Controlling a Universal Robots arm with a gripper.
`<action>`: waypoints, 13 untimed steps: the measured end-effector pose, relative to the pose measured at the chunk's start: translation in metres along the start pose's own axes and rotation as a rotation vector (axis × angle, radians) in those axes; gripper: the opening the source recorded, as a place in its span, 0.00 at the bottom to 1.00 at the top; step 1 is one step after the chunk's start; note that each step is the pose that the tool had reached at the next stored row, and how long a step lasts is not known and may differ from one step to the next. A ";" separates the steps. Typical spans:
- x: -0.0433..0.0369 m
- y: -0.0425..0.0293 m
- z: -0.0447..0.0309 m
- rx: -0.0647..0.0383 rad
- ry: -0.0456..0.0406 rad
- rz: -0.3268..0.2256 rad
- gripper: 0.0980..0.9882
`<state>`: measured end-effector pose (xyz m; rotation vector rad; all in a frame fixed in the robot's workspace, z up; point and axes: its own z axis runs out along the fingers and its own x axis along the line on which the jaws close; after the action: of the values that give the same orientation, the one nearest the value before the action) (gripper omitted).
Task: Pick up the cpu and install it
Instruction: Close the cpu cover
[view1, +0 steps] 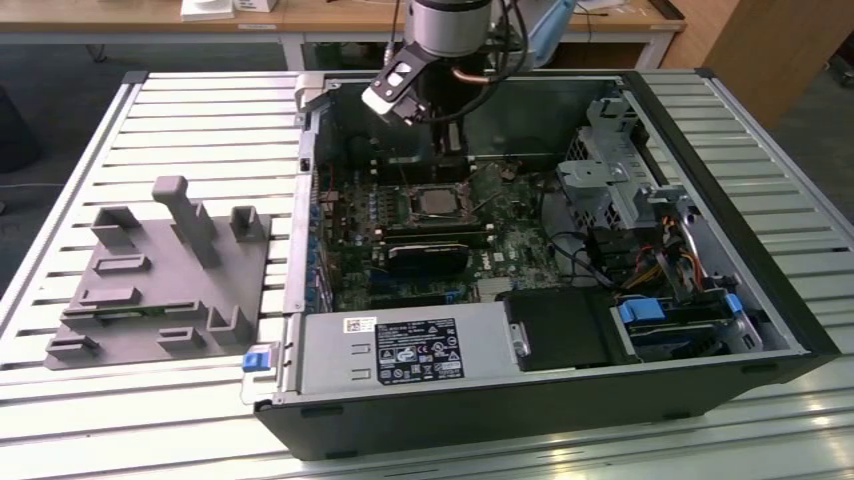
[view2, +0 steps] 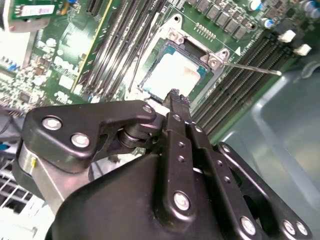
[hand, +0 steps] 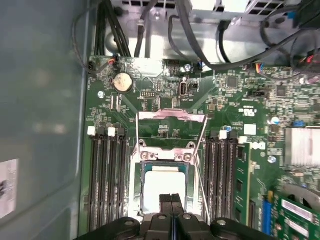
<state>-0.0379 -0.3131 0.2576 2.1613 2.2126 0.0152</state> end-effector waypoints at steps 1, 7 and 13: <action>-0.0001 0.0002 -0.0045 0.000 -0.0002 0.000 0.01; -0.0009 0.0010 -0.0252 0.000 -0.0002 0.000 0.01; -0.0116 0.0008 -0.0249 0.000 -0.0004 0.000 0.01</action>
<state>-0.0378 -0.3241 0.2828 2.1610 2.2126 0.0148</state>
